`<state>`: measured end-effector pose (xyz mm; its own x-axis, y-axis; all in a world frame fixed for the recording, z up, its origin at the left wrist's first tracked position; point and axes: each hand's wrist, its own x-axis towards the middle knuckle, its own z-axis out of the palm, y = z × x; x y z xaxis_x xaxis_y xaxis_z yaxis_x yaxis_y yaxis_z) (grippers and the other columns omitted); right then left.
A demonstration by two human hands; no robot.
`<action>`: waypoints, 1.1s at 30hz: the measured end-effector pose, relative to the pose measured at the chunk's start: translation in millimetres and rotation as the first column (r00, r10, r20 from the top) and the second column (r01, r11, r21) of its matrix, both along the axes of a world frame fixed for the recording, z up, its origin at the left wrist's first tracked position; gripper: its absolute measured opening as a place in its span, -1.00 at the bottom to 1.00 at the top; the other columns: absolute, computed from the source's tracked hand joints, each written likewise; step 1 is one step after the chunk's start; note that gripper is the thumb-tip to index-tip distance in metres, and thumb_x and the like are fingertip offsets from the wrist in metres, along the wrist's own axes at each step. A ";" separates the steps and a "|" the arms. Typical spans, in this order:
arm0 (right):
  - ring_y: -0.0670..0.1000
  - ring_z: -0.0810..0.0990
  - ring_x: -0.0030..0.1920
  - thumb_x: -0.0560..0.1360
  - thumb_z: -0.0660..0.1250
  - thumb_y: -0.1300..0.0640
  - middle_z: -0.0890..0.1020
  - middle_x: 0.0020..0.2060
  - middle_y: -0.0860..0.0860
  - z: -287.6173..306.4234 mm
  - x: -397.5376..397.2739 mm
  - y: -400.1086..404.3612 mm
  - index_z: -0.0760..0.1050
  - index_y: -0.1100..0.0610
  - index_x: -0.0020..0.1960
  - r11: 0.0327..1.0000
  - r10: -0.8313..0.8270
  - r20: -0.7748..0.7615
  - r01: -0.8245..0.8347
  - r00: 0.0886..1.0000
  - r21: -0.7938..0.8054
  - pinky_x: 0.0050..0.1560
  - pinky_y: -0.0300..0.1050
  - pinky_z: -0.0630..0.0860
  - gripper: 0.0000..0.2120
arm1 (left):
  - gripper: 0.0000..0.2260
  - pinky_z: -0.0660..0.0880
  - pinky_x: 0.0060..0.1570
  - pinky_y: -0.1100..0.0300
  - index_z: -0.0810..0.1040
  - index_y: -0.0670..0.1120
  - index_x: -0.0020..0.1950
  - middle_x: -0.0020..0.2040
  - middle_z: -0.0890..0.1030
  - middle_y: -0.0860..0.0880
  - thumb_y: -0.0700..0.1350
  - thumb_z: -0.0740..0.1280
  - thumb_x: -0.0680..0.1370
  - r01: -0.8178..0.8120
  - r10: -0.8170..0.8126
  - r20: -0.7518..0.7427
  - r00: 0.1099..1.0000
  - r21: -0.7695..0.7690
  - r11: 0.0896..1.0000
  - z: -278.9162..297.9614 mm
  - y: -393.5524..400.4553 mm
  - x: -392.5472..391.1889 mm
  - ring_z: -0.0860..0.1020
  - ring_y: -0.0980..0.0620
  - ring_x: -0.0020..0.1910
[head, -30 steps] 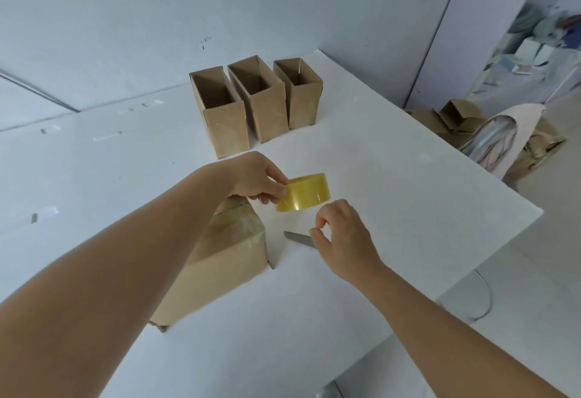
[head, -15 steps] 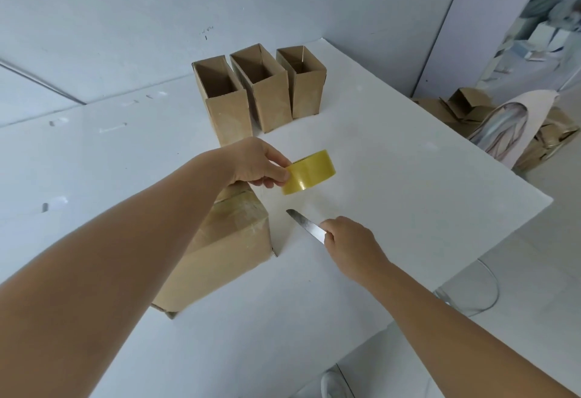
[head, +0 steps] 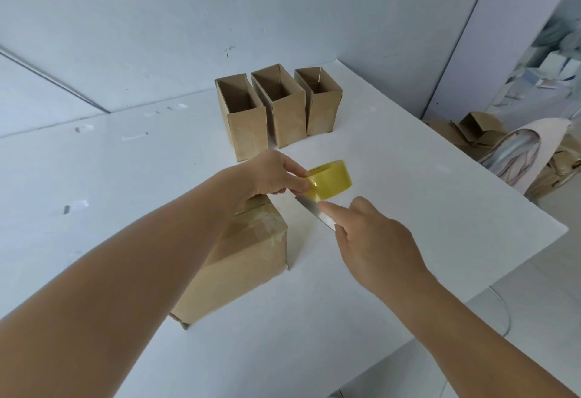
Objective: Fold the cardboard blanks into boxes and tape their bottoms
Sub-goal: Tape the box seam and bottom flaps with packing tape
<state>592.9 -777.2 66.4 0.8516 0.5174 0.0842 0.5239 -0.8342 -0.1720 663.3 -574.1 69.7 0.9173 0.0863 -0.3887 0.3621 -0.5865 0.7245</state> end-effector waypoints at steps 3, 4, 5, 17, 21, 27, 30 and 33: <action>0.00 0.32 -0.47 0.58 0.13 0.18 0.23 -0.18 -0.02 11.9 -1.0 12.4 0.28 -0.09 0.30 0.992 -0.008 0.012 0.010 1.000 -0.128 -0.50 -0.19 0.16 -0.66 | -0.79 0.48 -0.20 0.27 0.68 -0.03 0.07 -0.10 0.67 -0.02 -0.06 0.48 0.45 0.009 -0.009 0.009 1.000 -0.022 1.000 0.3 0.6 0.0 0.50 0.08 -0.21; -0.01 0.30 -0.48 0.56 0.14 0.21 0.22 -0.18 -0.02 14.6 -1.5 16.1 0.30 -0.05 0.26 0.987 -0.011 0.001 0.010 1.000 -0.159 -0.50 -0.18 0.16 -0.68 | -0.82 0.48 -0.20 0.27 0.67 -0.02 0.04 -0.11 0.68 -0.02 -0.06 0.48 0.45 0.015 -0.015 0.011 1.000 -0.027 1.000 0.0 0.6 0.2 0.49 0.08 -0.21; -0.01 0.28 -0.48 0.54 0.15 0.25 0.21 -0.17 -0.02 17.6 -2.6 19.6 0.31 -0.02 0.22 0.983 -0.016 -0.012 0.013 1.000 -0.184 -0.50 -0.17 0.16 -0.70 | -0.85 0.48 -0.19 0.27 0.67 0.00 0.01 -0.12 0.68 -0.01 -0.07 0.48 0.45 0.024 -0.024 0.013 1.000 -0.027 0.999 -0.3 0.2 0.1 0.48 0.09 -0.22; 0.02 0.43 -0.33 0.49 0.21 0.32 0.30 -0.07 0.03 -53.8 17.5 27.4 0.38 0.04 0.29 0.944 -0.047 -0.239 -0.035 0.970 -0.328 -0.34 -0.13 0.32 -0.60 | -0.79 0.42 -0.23 0.29 0.66 -0.02 0.08 -0.15 0.66 0.01 -0.07 0.47 0.46 -0.040 0.046 0.081 0.996 -0.079 0.996 -0.2 5.7 -0.8 0.48 0.11 -0.23; 0.05 0.46 0.01 0.54 0.12 0.29 0.33 0.11 0.05 -91.1 29.9 19.6 0.07 -0.09 0.51 0.972 -0.117 -0.256 0.057 0.960 -0.229 -0.17 -0.16 0.37 -0.39 | -0.77 0.51 -0.15 0.31 0.65 0.01 0.09 -0.06 0.65 0.00 -0.09 0.48 0.44 -0.039 0.045 0.050 0.998 -0.123 0.992 1.9 6.5 -1.3 0.53 0.07 -0.07; -0.08 0.49 0.07 0.58 0.13 -0.13 0.57 0.07 -0.08 -79.5 34.2 37.5 0.49 0.03 0.27 0.819 -0.025 -0.487 0.297 0.873 0.491 -0.01 -0.25 0.39 -0.62 | -0.70 0.53 0.03 0.16 0.66 0.01 0.10 0.04 0.63 -0.06 -0.07 0.53 0.39 -0.039 0.044 0.051 0.998 -0.102 0.994 1.2 7.7 -1.4 0.54 -0.01 -0.02; -0.05 0.57 0.03 0.38 0.27 -0.28 0.65 -0.07 -0.04 -56.8 30.7 63.2 0.60 0.05 -0.03 0.514 0.194 -0.745 0.581 0.638 0.632 0.03 -0.18 0.47 -0.57 | -0.74 0.54 0.06 0.09 0.68 0.04 0.06 -0.01 0.65 -0.07 -0.05 0.53 0.38 -0.019 0.023 0.067 0.997 -0.071 0.997 0.9 5.1 -1.8 0.52 0.05 -0.14; 0.05 0.59 -0.11 0.31 0.40 -0.21 0.64 -0.22 0.03 -52.4 32.8 82.7 0.57 0.11 -0.15 0.322 0.331 -0.815 0.755 0.475 0.571 -0.08 -0.09 0.52 -0.61 | -0.74 0.53 0.01 0.12 0.68 0.04 0.06 -0.04 0.68 -0.07 -0.04 0.53 0.39 -0.027 0.031 0.065 0.997 -0.069 0.997 1.0 4.2 -1.4 0.56 0.04 -0.14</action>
